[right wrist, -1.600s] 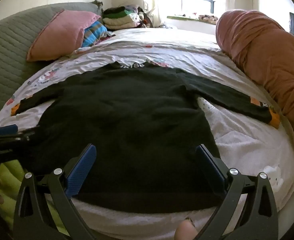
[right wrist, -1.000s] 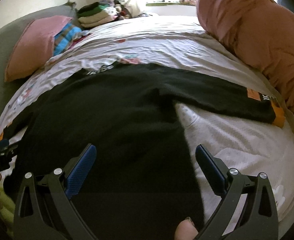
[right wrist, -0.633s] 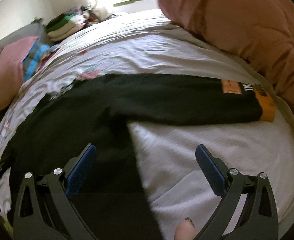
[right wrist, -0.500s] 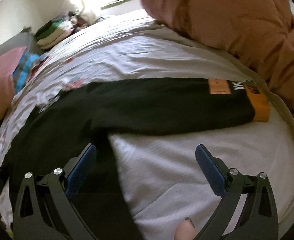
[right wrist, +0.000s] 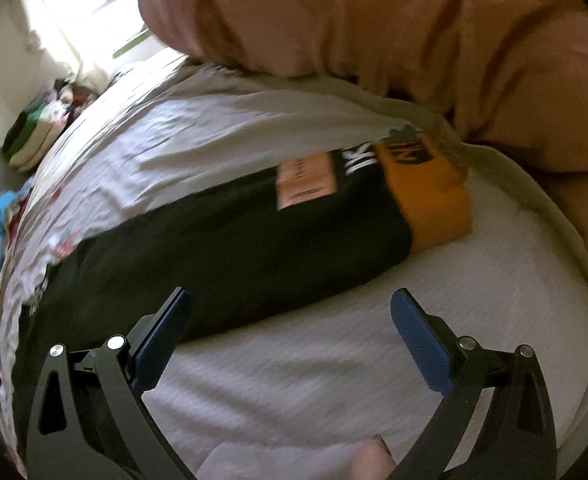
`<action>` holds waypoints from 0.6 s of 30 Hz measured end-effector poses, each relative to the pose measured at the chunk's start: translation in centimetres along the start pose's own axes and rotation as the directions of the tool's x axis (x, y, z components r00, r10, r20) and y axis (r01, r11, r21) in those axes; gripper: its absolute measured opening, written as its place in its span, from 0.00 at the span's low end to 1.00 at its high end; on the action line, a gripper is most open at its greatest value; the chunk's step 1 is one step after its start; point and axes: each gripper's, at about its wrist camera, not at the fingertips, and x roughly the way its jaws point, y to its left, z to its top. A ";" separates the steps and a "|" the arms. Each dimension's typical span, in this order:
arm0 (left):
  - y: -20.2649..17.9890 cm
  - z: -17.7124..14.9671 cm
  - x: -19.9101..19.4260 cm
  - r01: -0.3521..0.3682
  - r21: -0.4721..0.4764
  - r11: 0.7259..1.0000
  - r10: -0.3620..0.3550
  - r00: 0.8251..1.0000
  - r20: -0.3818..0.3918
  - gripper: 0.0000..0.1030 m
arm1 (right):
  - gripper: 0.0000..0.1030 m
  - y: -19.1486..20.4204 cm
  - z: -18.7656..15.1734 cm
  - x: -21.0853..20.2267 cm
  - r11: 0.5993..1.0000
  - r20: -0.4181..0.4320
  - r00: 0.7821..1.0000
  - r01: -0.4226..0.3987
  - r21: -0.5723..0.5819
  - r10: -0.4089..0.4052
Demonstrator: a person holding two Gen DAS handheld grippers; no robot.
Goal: Fold small clothes
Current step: 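Grasp the orange cuff of the black shirt's sleeve with the right tool, then fold the held sleeve across the shirt body with the right tool, release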
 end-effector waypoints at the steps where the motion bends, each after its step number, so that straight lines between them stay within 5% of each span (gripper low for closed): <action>1: 0.1 0.1 0.3 -0.008 0.000 1.000 0.008 1.000 0.001 0.91 | 0.96 -0.7 0.4 0.5 1.000 -0.006 1.000 0.007 0.026 -0.007; 10: 2.7 0.8 3.2 -0.064 -0.011 0.998 0.064 0.998 0.012 0.91 | 0.92 -5.0 2.9 3.1 0.972 0.037 0.999 -0.040 0.230 0.032; 11: 3.1 0.7 3.3 -0.068 -0.013 0.998 0.068 0.998 0.011 0.91 | 0.87 -5.2 3.1 3.4 0.966 0.050 0.998 -0.054 0.252 0.043; 15: 4.6 0.2 3.9 -0.064 -0.030 0.998 0.064 0.998 -0.001 0.91 | 0.34 -6.4 3.7 3.8 0.947 0.106 0.992 -0.101 0.306 0.072; 18: 5.1 -0.2 3.8 -0.047 -0.020 0.999 0.047 0.999 -0.006 0.91 | 0.28 -6.1 3.8 3.6 0.947 0.111 0.988 -0.135 0.293 0.106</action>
